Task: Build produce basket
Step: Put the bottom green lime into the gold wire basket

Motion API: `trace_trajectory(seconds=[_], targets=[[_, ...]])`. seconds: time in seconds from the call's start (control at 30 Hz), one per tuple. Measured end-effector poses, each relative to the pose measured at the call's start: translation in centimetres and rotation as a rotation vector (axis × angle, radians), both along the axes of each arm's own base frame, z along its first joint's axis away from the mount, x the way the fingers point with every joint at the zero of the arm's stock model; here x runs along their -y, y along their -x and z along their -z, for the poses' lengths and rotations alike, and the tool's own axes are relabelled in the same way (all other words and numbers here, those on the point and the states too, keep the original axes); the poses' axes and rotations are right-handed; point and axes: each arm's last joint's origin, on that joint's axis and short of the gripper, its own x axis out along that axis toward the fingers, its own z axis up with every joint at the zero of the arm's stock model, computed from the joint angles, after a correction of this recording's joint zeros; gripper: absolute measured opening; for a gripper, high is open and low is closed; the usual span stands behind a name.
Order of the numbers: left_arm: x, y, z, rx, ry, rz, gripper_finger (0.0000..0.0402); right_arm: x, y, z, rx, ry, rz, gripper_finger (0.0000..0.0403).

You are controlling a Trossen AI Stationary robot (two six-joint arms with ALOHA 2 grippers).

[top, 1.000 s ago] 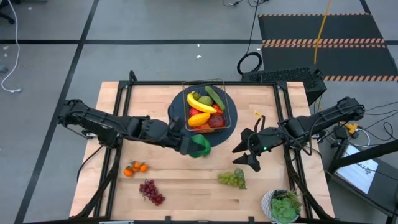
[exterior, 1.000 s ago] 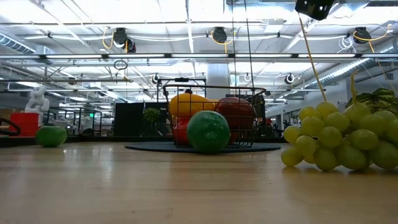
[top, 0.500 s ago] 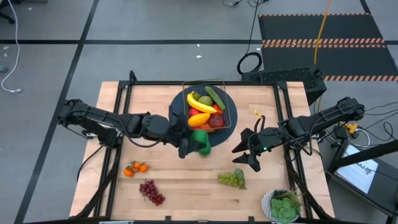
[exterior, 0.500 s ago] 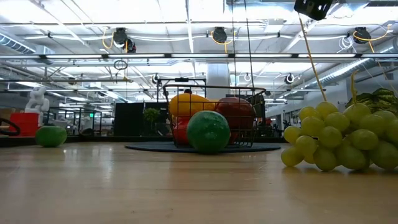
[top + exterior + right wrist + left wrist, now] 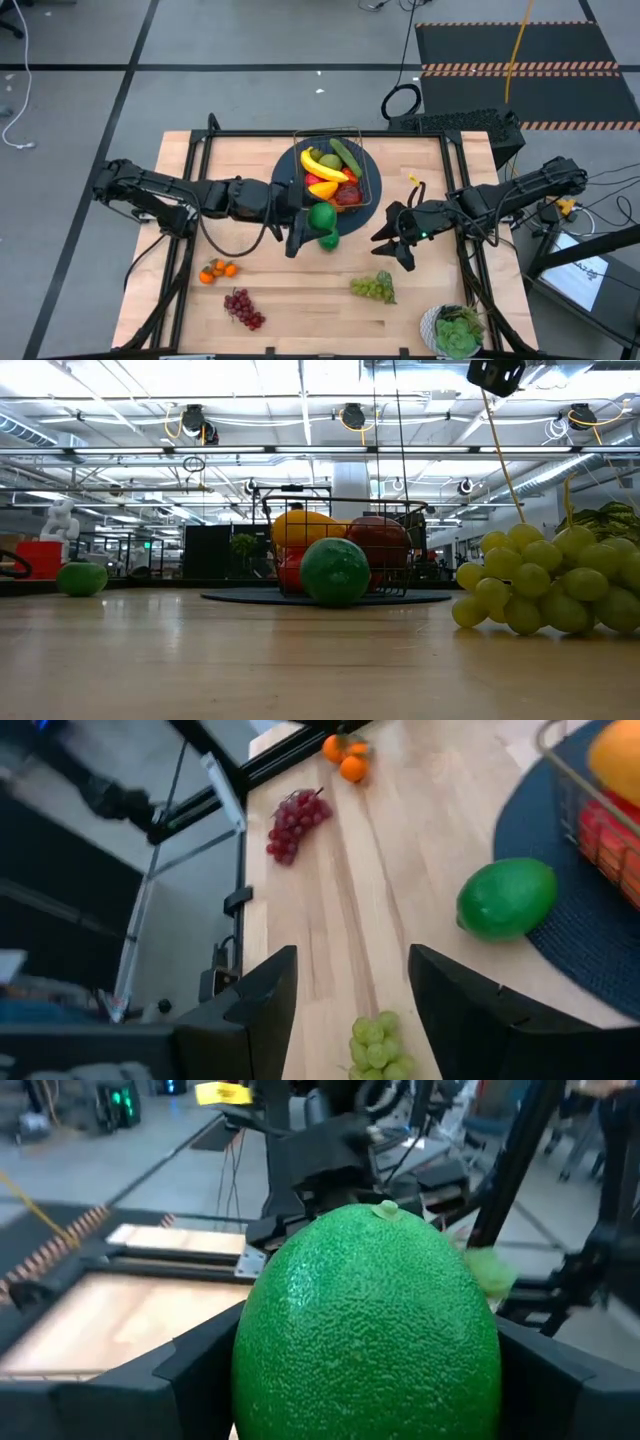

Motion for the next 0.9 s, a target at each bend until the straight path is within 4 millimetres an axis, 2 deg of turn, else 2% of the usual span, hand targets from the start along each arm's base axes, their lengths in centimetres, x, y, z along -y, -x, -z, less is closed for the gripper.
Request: trace_trajectory(seconds=[0.3,0.53,0.7,0.9], targets=[[0.00,0.00,0.01,0.015,-0.277,0.056,0.0321,0.09,-0.03,-0.02,-0.025,-0.110,0.115,0.0185],[0.12,0.02,0.01,0.024,-0.423,0.089,0.0321,0.08,-0.03,-0.02,-0.047,-0.198,0.171,0.0185],[0.32,0.07,0.04,0.023,-0.453,0.102,0.0321,-0.14,-0.06,-0.15,-0.037,-0.223,0.177,0.0185],[0.29,0.07,0.08,0.014,-0.371,0.083,0.0321,-0.01,-0.47,-0.83,0.059,-0.228,0.247,0.0185]])
